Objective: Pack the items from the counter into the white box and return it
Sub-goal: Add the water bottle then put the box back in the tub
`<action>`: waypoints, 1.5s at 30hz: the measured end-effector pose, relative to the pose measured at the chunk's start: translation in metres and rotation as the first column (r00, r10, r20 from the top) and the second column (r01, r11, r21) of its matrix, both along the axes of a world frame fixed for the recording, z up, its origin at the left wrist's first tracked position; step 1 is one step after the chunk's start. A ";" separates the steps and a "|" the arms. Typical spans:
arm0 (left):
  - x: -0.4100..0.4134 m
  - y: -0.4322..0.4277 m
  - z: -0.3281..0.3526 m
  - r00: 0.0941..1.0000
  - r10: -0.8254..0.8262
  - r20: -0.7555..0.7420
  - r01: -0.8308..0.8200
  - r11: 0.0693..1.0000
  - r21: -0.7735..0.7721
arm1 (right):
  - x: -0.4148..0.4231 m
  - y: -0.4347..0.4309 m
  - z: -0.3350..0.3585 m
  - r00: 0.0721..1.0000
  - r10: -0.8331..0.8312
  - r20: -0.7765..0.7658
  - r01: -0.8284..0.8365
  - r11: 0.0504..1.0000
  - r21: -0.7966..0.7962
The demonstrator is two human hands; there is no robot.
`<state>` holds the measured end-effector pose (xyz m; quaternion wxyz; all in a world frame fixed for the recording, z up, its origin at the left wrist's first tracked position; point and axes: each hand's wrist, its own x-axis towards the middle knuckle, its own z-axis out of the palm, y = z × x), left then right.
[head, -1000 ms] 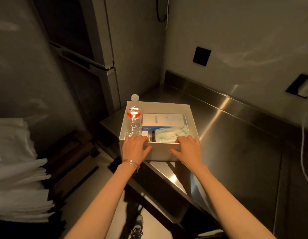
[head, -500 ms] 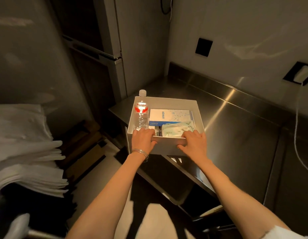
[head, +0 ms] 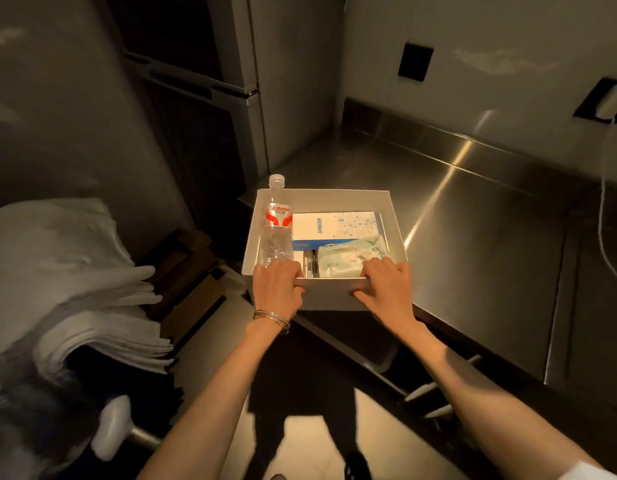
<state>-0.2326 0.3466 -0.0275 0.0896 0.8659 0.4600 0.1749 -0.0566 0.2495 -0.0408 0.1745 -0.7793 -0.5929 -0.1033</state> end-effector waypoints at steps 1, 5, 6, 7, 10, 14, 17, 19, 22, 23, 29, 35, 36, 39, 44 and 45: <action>-0.011 -0.004 0.000 1.000 0.016 0.012 -0.016 1.000 -0.007 | -0.010 -0.002 -0.001 1.000 0.019 0.016 -0.020 1.000 0.018; -0.053 -0.022 -0.010 0.993 0.107 0.051 -0.104 0.993 -0.047 | -0.044 -0.004 -0.011 0.990 0.103 0.101 -0.111 0.990 0.081; -0.062 -0.026 -0.014 0.990 0.125 0.064 -0.121 0.991 -0.056 | -0.050 -0.004 -0.015 0.984 0.131 0.124 -0.142 0.986 0.087; -0.071 -0.031 -0.019 0.987 0.138 0.083 -0.134 0.989 -0.062 | -0.055 -0.003 -0.018 0.978 0.158 0.140 -0.171 0.981 0.092; -0.089 -0.042 -0.038 0.976 0.170 0.137 -0.166 0.985 -0.041 | -0.066 -0.003 -0.033 0.962 0.215 0.168 -0.237 0.963 0.125; -0.101 -0.055 -0.059 0.958 0.205 0.198 -0.219 0.974 0.050 | -0.073 -0.002 -0.053 0.942 0.279 0.184 -0.313 0.930 0.192; -0.111 -0.063 -0.076 0.949 0.215 0.229 -0.245 0.963 0.110 | -0.077 -0.006 -0.068 0.921 0.353 0.163 -0.383 0.896 0.224; -0.116 -0.067 -0.088 0.956 0.196 0.220 -0.232 0.962 0.147 | -0.078 -0.010 -0.082 0.915 0.386 0.119 -0.403 0.887 0.226; -0.122 -0.076 -0.115 0.961 0.186 0.205 -0.222 0.960 0.169 | -0.082 -0.016 -0.116 0.903 0.424 0.073 -0.430 0.878 0.210; -0.123 -0.077 -0.128 0.958 0.197 0.206 -0.232 0.959 0.162 | -0.083 -0.016 -0.128 0.899 0.431 0.079 -0.438 0.878 0.194; -0.101 -0.074 -0.221 0.955 0.221 0.196 -0.242 0.966 0.087 | -0.061 -0.014 -0.212 0.906 0.406 0.123 -0.420 0.900 0.119; -0.056 -0.050 -0.312 0.953 0.227 0.200 -0.239 0.970 0.042 | -0.024 -0.009 -0.297 0.935 0.337 0.111 -0.345 0.936 0.065; -0.046 -0.044 -0.327 0.954 0.221 0.201 -0.234 0.971 0.040 | -0.017 -0.007 -0.311 0.943 0.315 0.112 -0.322 0.945 0.051; -0.019 -0.027 -0.366 0.960 0.178 0.214 -0.193 0.980 0.051 | 0.004 0.000 -0.352 0.961 0.248 0.125 -0.254 0.967 0.031; 0.027 0.006 -0.421 0.972 0.067 0.226 -0.096 0.988 0.120 | 0.040 0.011 -0.401 0.977 0.144 0.157 -0.165 0.977 0.134; 0.036 0.012 -0.431 0.974 0.040 0.222 -0.073 0.987 0.143 | 0.047 0.013 -0.412 0.979 0.116 0.169 -0.143 0.978 0.155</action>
